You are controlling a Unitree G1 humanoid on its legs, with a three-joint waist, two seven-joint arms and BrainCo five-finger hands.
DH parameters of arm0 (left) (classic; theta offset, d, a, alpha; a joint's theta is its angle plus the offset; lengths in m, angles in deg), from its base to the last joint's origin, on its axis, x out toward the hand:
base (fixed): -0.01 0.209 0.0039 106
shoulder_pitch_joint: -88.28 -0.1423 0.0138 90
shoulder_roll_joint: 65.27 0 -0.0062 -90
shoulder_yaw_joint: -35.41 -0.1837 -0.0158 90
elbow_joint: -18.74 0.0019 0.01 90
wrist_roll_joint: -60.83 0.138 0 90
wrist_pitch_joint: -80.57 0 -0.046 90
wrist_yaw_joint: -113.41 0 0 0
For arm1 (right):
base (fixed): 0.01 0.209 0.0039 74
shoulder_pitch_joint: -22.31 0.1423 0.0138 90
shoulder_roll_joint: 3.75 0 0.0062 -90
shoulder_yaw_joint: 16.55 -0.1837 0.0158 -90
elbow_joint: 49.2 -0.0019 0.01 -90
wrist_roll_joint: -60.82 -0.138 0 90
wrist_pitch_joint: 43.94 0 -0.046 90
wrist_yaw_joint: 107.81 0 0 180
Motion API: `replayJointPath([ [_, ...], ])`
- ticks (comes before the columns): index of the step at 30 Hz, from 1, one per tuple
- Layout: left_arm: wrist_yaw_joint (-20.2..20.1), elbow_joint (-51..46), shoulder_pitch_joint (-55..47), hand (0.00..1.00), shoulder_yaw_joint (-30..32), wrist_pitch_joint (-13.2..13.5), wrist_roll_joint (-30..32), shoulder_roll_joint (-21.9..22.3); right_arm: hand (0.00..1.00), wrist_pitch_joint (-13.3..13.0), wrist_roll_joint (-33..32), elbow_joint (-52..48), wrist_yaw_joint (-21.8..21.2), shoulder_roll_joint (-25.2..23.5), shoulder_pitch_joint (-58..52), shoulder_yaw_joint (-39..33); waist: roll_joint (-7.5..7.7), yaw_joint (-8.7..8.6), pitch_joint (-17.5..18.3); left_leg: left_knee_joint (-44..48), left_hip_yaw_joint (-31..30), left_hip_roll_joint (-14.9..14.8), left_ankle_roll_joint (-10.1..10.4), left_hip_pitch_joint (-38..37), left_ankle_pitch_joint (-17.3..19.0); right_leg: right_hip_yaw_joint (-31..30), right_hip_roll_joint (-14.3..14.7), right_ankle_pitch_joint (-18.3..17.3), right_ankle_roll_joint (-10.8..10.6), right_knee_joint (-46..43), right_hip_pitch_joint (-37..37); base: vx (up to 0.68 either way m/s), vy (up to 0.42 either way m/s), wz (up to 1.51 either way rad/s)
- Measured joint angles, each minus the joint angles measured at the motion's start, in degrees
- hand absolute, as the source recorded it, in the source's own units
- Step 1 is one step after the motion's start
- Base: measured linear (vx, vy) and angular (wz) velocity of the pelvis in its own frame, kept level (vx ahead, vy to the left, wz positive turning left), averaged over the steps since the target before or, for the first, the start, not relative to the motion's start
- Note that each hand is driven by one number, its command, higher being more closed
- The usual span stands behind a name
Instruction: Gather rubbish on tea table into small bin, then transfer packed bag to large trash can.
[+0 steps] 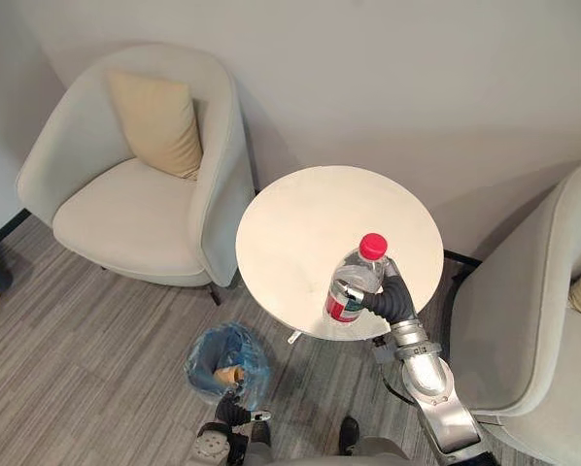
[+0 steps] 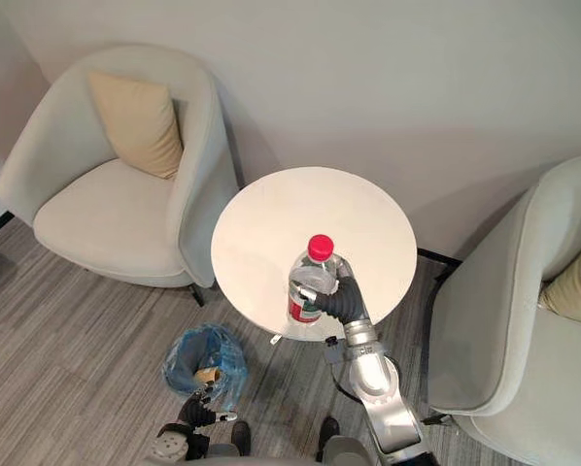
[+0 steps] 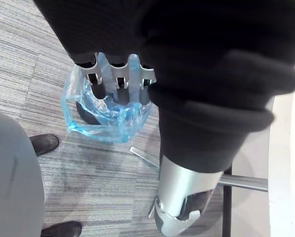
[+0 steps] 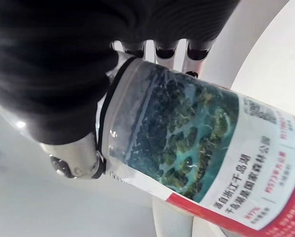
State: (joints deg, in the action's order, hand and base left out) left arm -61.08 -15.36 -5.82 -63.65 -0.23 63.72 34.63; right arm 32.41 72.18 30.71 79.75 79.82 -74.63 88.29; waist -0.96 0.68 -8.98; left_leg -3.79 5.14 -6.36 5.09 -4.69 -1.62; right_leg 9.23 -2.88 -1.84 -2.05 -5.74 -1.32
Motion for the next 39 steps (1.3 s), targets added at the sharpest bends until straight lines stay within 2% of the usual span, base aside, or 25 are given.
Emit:
replayJointPath([
  [5, 0.0, 0.5, 0.2, 0.0, -0.1, 0.1, 0.0, -0.3, 1.0, -0.1, 0.6, 0.0, 0.0, 1.6, 0.0, 1.2, 0.01, -0.04, 0.0, 1.9, 1.3, 0.1, -0.1, 1.1, 1.0, -1.7, -0.5, -0.7, -0.1, -3.2, -2.2, -0.05, 0.011, -0.16],
  [7, -0.2, 1.0, 1.0, 0.0, -0.5, 0.0, 0.0, -0.6, 1.0, -0.1, 0.6, -0.1, 0.0, 2.1, -0.1, 0.8, 0.18, -0.33, 0.0, 4.6, -0.4, 1.0, -0.6, 4.1, 1.6, -1.0, -2.5, -4.0, -0.7, -9.9, -6.0, -0.08, -0.017, 0.31],
  [9, -0.1, 0.9, 1.0, 0.0, -0.4, 0.0, 0.0, -1.3, 1.0, -0.1, 0.6, -0.1, 0.0, 2.8, -0.1, 0.2, 0.09, -0.78, 0.0, 6.7, -2.9, 1.9, -0.9, 5.9, 1.9, 0.5, -3.6, -5.6, -1.9, -12.9, -6.5, -0.03, -0.035, 0.72],
  [11, 0.0, 0.9, 1.1, 0.0, 0.2, 0.0, 0.0, -2.5, 1.0, -0.1, 0.6, -0.8, 0.1, 2.6, -0.1, -0.7, 0.35, -1.02, -0.1, 8.6, -6.3, 2.5, -0.9, 8.1, 1.9, -1.7, -3.6, -7.7, -3.4, -15.0, -6.6, -0.03, -0.042, 0.94],
  [12, 0.1, 0.9, 1.0, 0.0, 0.5, 0.0, 0.0, -2.7, 1.0, -0.1, 0.6, -1.0, 0.2, 2.6, 0.0, -0.8, 0.48, -0.77, -0.1, 8.9, -7.0, 2.7, -0.9, 8.7, 1.8, -2.0, -3.6, -8.1, -2.8, -15.2, -6.6, -0.05, -0.053, 0.68],
  [13, 0.5, 0.5, 0.8, 0.0, 1.3, 0.1, -0.7, -2.6, 1.0, -0.2, 0.6, -1.1, 0.2, 2.7, 0.2, -0.9, 0.41, 0.31, 0.0, 9.3, -7.7, 2.6, -0.8, 9.4, 1.7, -1.5, -3.4, -8.2, -2.5, -14.7, -6.6, -0.08, -0.066, 0.48],
  [16, 1.1, 0.4, 0.3, 0.0, 2.8, 0.1, -1.3, -2.4, 1.0, -1.3, 0.5, -1.2, 0.3, 2.6, 0.4, -0.8, -0.61, 1.36, 0.3, 9.5, -11.4, 1.6, -0.6, 12.2, 0.7, 1.8, -1.7, -6.7, -1.1, -10.3, -5.2, -0.07, -0.07, 0.54],
  [17, 1.1, 0.3, 0.5, 0.0, 3.1, 0.1, -2.3, -2.1, 1.0, -1.5, 0.5, -1.3, 0.5, 2.9, 0.5, -1.0, -0.86, 1.89, 0.2, 8.3, -11.8, 1.3, -1.9, 12.8, -0.2, 2.8, -0.8, -5.5, -0.3, -8.6, -4.9, -0.05, -0.066, 0.56],
  [18, 1.1, 0.3, 0.5, 0.0, 3.2, 0.1, -2.6, -2.0, 1.0, -1.5, 0.5, -1.2, 0.7, 2.8, 0.5, -1.1, -0.88, 1.87, 0.2, 7.7, -10.9, 1.1, -4.5, 12.9, 0.1, 3.4, -0.8, -5.2, 0.0, -8.2, -4.7, -0.03, -0.046, 0.53],
  [19, 1.1, 0.3, 0.3, 0.0, 3.6, 0.1, -3.0, -2.0, 1.0, -1.5, 0.5, -1.3, 1.2, 2.7, 0.5, -1.3, -0.74, 1.76, 0.2, 7.3, -3.4, -0.5, -11.2, 12.8, 2.1, 3.8, -0.9, -4.3, 1.0, -7.5, -4.1, -0.01, -0.067, 0.58],
  [20, 1.1, 0.3, 0.3, 0.0, 3.7, 0.1, -3.2, -1.9, 1.0, -1.5, 0.5, -1.5, 1.3, 2.7, 0.6, -1.7, -0.66, 1.6, 0.1, 7.0, 2.0, -1.7, -13.2, 12.1, 4.0, 4.2, -1.3, -3.5, 1.8, -5.7, -2.8, -0.01, -0.054, 0.59],
  [21, 1.1, 0.4, 0.3, 0.0, 3.8, 0.1, -3.2, -1.8, 1.0, -1.5, 0.5, -1.6, 1.5, 2.7, 0.9, -2.2, -0.62, 1.52, 0.0, 7.6, 4.6, -2.3, -12.9, 11.8, 5.0, 4.9, -1.9, -3.1, 1.9, -4.7, -2.0, -0.02, 0.022, 0.58],
  [22, 1.0, 0.4, 0.6, 0.0, 4.3, 0.1, -3.2, -1.2, 1.0, -1.5, 0.4, -1.6, 2.3, 2.7, 1.7, -3.8, -0.8, 1.38, -0.5, 13.5, 8.8, -3.9, -11.7, 13.4, 5.1, 6.8, -2.6, -2.8, 2.0, -4.4, -1.4, -0.03, 0.051, 0.55],
  [23, 1.0, 0.2, 0.2, 0.0, 4.2, 0.1, -3.2, -0.3, 1.0, -1.5, 0.4, -1.7, 2.5, 3.0, 2.0, -5.9, -3.09, 1.44, 0.0, 19.3, 12.2, -5.3, -11.2, 14.4, 2.1, 8.3, -1.9, -3.6, 1.9, -5.2, -0.9, -0.03, 0.023, 0.56],
  [24, 1.0, -0.4, -0.4, 0.0, 4.0, 0.1, -3.2, 0.1, 1.0, -1.5, 0.4, -1.7, 2.6, 3.4, 2.1, -6.7, -3.95, 1.1, 0.1, 19.1, 12.9, -5.7, -8.4, 14.6, 0.2, 8.8, -1.2, -4.6, 1.6, -5.9, -0.6, -0.04, -0.023, 0.9],
  [25, 1.1, -1.6, -1.3, 0.0, 4.1, 0.2, -2.9, 0.0, 1.0, -1.5, 0.4, -1.8, 3.1, 3.0, 2.0, -8.4, -3.23, -0.51, 0.1, 13.1, 11.1, -3.9, -3.9, 12.7, -3.8, 10.5, -2.3, -5.8, 2.0, -5.0, 0.1, -0.03, 0.023, 1.18],
  [26, 1.0, -1.4, -1.3, 0.0, 4.0, 0.1, -2.3, 0.3, 1.0, -1.5, 0.4, -2.1, 3.5, 2.8, 1.8, -9.6, -2.39, -1.39, 0.2, 9.1, 12.4, -2.5, -5.4, 10.9, -3.8, 13.7, -3.5, -4.7, 2.3, -3.2, 0.5, -0.02, 0.046, 1.2],
  [27, 1.0, -1.2, -1.3, 0.0, 4.0, 0.0, -2.2, 0.4, 1.0, -1.5, 0.4, -2.1, 3.6, 2.4, 1.9, -10.3, -2.46, -1.38, 0.3, 10.3, 14.7, -2.3, -5.6, 10.5, -2.1, 14.6, -3.7, -4.6, 2.2, -3.1, 0.7, 0.08, 0.039, 0.97],
  [28, 1.0, -1.1, -1.5, 0.0, 3.9, 0.0, -1.9, 0.4, 1.0, -1.5, 0.4, -2.1, 3.8, 2.1, 1.7, -11.7, -2.74, -1.59, 0.3, 7.9, 16.6, -1.4, -5.2, 8.5, -1.5, 15.9, -3.9, -4.4, 1.3, -3.3, 1.2, 0.1, 0.017, 0.63],
  [30, 1.0, -1.2, -1.7, 0.0, 3.2, 0.0, -1.1, 0.1, 1.0, -1.4, 0.5, -1.9, 3.8, 1.7, 1.2, -12.9, -2.87, -1.28, 0.5, 3.0, 16.7, -0.6, -3.6, 6.4, -3.9, 16.9, -3.9, -4.6, 0.6, -4.5, 1.3, 0.04, 0.04, 0.47],
  [33, 1.0, -1.2, -1.5, 0.0, 3.0, 0.1, 0.1, -0.4, 1.0, -1.4, 0.5, -1.8, 3.5, 0.2, -0.1, -11.8, -2.2, -0.98, 0.6, 0.5, 15.4, 0.3, -3.4, 4.1, -4.8, 17.3, -3.6, -4.5, 0.4, -3.9, 3.3, 0.0, 0.038, 0.16],
  [39, 0.9, -1.2, -1.9, 0.0, 3.0, 0.1, 0.8, -0.7, 1.0, -1.4, 0.5, 0.4, 3.4, -0.5, -0.3, -11.7, -2.12, -1.45, 0.7, -2.0, 15.2, 0.3, -3.0, 2.8, -5.6, 17.2, -3.1, -4.5, 0.3, -3.5, 4.1, -0.02, 0.019, 0.01],
])
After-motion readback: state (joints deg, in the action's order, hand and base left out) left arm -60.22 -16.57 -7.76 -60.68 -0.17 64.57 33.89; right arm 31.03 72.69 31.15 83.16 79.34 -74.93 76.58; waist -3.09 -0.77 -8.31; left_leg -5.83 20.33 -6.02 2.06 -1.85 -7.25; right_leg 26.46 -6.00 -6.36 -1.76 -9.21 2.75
